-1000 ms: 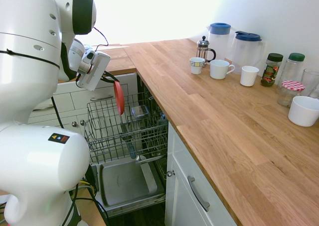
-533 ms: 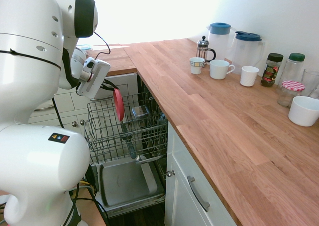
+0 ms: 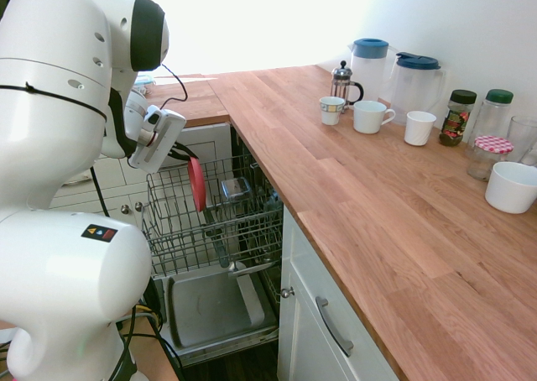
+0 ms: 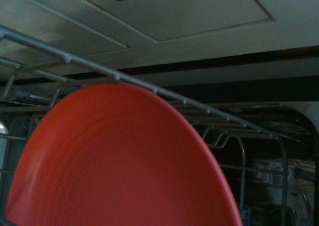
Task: Put the plate in the dishwasher
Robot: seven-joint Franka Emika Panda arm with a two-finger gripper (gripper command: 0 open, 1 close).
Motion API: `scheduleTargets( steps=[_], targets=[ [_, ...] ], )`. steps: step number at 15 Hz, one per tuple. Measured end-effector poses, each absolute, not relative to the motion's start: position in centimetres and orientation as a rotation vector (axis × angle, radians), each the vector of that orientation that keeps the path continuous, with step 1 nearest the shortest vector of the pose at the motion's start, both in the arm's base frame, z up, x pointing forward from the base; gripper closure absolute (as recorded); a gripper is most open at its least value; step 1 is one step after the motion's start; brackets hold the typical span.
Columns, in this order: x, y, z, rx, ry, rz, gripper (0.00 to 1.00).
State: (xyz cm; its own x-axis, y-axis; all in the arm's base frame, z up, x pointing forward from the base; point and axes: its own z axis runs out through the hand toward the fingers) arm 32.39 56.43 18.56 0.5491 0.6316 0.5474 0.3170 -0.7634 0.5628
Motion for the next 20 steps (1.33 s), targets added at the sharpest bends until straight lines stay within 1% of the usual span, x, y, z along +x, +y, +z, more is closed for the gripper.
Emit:
scheduleTargets(
  steps=[5, 6, 20],
  targets=[
    [33.1, 56.8, 16.3, 2.419, 0.787, 1.052, 1.00],
    [33.2, 56.9, 16.2, 2.419, 0.787, 1.055, 0.00],
    [32.9, 57.3, 15.1, 2.451, 0.819, 1.046, 0.00]
  ],
)
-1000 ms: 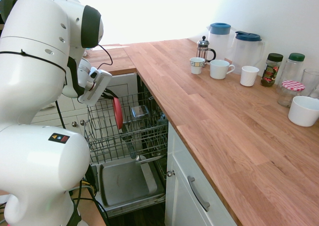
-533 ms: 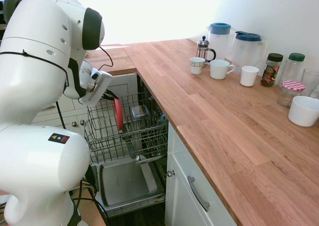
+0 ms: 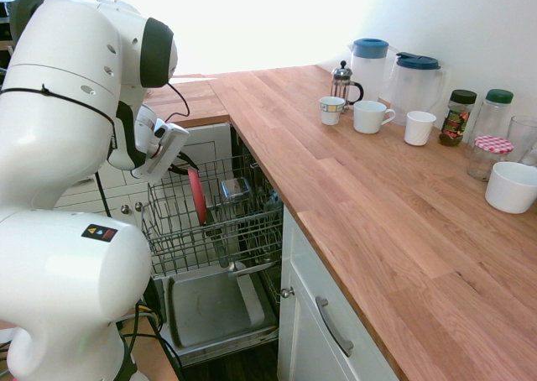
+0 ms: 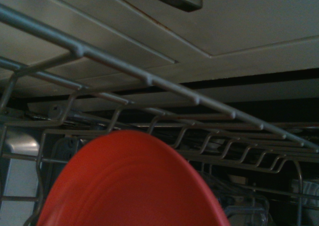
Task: Put the plate in the dishwasher
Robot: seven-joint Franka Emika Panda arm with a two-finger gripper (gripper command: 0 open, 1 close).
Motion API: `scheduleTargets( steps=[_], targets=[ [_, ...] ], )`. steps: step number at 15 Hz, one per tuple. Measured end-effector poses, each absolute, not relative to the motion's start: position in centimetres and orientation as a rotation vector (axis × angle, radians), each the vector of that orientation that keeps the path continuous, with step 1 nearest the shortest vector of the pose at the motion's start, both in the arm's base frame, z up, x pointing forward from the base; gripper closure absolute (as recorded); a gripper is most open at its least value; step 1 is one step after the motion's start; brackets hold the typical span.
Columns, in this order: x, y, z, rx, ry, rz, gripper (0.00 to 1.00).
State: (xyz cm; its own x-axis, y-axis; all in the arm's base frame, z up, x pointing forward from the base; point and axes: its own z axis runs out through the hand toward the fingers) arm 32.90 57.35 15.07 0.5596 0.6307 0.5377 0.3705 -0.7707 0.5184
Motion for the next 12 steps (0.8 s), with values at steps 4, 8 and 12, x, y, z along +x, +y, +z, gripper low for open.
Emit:
scheduleTargets(
  steps=[4, 8, 12],
  targets=[
    [31.9, 58.2, 15.4, 2.444, 0.863, 1.041, 0.00],
    [29.6, 59.8, 16.8, 2.456, 0.887, 1.041, 0.00],
    [28.3, 61.0, 21.1, 2.450, 0.861, 1.082, 0.00]
  ],
)
